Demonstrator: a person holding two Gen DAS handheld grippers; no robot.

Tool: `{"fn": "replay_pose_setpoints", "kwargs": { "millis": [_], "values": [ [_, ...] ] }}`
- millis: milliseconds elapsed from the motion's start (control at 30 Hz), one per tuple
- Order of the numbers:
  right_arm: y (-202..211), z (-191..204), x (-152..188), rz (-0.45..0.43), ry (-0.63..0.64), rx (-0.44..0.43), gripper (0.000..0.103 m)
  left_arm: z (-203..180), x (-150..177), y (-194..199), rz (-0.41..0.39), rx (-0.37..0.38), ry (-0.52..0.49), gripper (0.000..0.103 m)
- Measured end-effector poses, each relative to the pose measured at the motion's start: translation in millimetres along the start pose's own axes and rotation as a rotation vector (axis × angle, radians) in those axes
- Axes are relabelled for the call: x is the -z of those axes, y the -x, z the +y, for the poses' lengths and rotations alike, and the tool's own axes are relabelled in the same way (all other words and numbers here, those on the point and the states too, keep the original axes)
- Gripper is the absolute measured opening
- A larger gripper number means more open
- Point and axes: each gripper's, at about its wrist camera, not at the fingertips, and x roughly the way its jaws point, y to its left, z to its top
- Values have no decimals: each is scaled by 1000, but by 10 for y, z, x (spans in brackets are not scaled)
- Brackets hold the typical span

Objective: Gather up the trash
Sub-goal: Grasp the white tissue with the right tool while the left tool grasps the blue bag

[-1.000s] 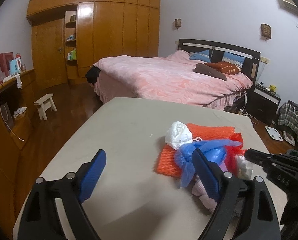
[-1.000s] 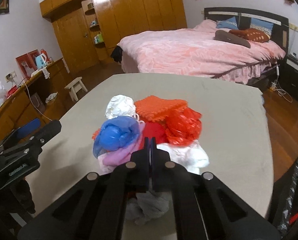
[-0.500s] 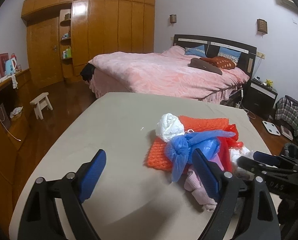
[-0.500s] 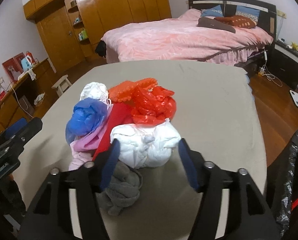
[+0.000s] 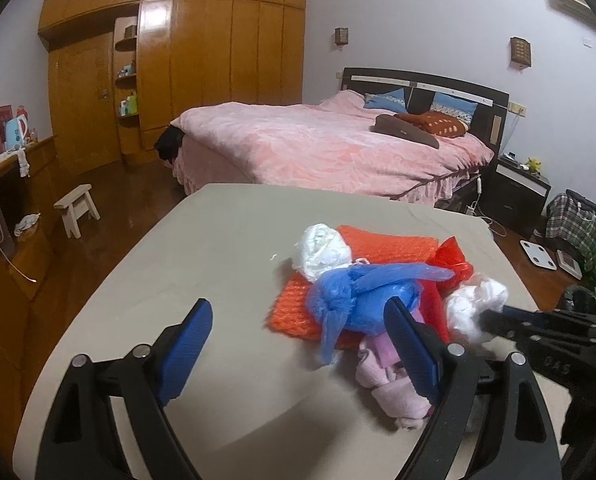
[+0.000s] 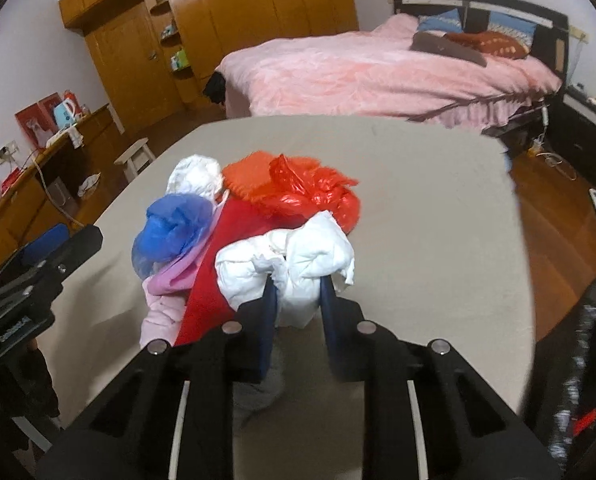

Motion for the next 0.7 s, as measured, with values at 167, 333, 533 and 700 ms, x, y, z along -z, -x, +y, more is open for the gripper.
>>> {"fn": "replay_pose_setpoints", "kwargs": {
  "millis": [167, 333, 533, 700],
  "values": [
    [166, -170, -9, -17, -32, 35, 20, -157, -37, -75, 7, 38, -17, 82],
    [249, -262, -6, -23, -32, 66, 20, -329, -66, -207, 6, 57, -42, 80],
    [319, -300, 18, -33, -37, 74, 21, -461, -78, -478, 54, 83, -61, 54],
    [341, -304, 37, -31, -51, 68, 21, -538, -32, -509, 66, 113, -82, 31]
  ]
}}
